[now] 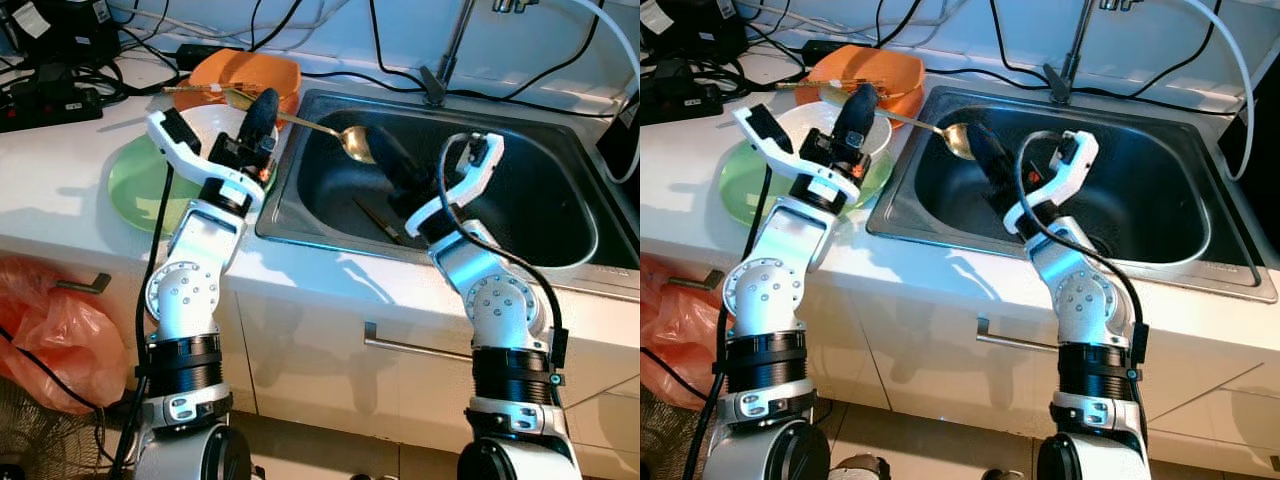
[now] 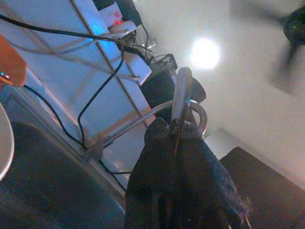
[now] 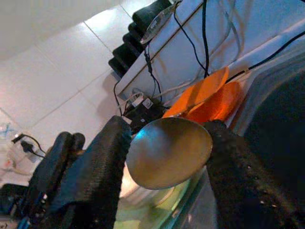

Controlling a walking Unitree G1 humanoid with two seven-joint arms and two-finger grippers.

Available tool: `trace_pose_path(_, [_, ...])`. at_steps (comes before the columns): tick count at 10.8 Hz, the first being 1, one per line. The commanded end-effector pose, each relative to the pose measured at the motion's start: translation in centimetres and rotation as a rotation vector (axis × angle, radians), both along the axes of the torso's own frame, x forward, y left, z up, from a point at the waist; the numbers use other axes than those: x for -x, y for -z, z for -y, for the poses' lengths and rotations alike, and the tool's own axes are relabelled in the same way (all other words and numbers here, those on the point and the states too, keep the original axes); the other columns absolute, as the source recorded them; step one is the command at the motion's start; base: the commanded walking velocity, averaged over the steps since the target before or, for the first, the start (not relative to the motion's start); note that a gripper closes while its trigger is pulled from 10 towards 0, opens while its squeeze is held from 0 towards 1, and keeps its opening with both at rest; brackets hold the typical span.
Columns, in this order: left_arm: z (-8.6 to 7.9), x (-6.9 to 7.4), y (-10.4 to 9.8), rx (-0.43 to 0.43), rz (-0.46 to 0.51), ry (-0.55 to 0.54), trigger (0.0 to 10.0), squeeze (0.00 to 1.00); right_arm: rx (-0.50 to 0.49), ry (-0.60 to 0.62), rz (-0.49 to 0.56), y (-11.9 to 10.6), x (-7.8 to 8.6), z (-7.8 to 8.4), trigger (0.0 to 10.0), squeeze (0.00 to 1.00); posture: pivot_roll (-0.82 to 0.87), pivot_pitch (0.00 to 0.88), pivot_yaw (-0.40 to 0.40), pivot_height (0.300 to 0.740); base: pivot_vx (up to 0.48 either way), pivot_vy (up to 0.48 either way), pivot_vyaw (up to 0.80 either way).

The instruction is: Kitchen organization

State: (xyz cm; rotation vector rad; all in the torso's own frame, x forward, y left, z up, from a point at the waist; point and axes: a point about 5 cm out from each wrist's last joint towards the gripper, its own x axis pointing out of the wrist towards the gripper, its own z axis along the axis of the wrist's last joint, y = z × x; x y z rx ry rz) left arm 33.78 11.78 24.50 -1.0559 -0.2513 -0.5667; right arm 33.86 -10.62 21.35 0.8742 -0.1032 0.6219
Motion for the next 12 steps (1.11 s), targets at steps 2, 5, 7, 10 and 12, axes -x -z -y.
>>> trace_pose_path(2, [0.7,0.3,-0.3,0.013,0.018,0.029,0.0,0.00,-0.025,-0.025,-0.006,-0.2,0.0,-0.2,0.0,0.00,0.12,0.065,-0.029,0.740,0.000,0.000,0.00])
trace_pose_path(5, [1.0,0.2,0.4,0.032,-0.017,0.037,0.0,0.00,-0.080,-0.125,0.002,-0.3,0.7,-1.0,0.0,0.00,0.12,0.068,-0.029,0.740,0.000,0.000,0.00])
trace_pose_path(7, [1.1,0.2,0.8,0.041,-0.036,0.045,0.0,0.00,-0.087,-0.159,0.010,-0.3,1.1,-1.2,0.0,0.00,0.12,0.070,-0.029,0.740,0.000,0.000,0.00])
trace_pose_path(10, [1.7,0.3,1.5,0.036,-0.067,0.072,0.0,0.00,-0.084,-0.194,0.018,-0.2,1.5,-1.3,0.0,0.00,0.11,0.072,-0.027,0.740,0.000,0.000,0.00])
trace_pose_path(12, [2.4,0.4,1.9,0.001,-0.084,0.094,0.0,0.00,-0.080,-0.203,0.017,-0.1,1.6,-1.4,0.0,0.00,0.11,0.067,-0.025,0.740,0.000,0.000,0.00])
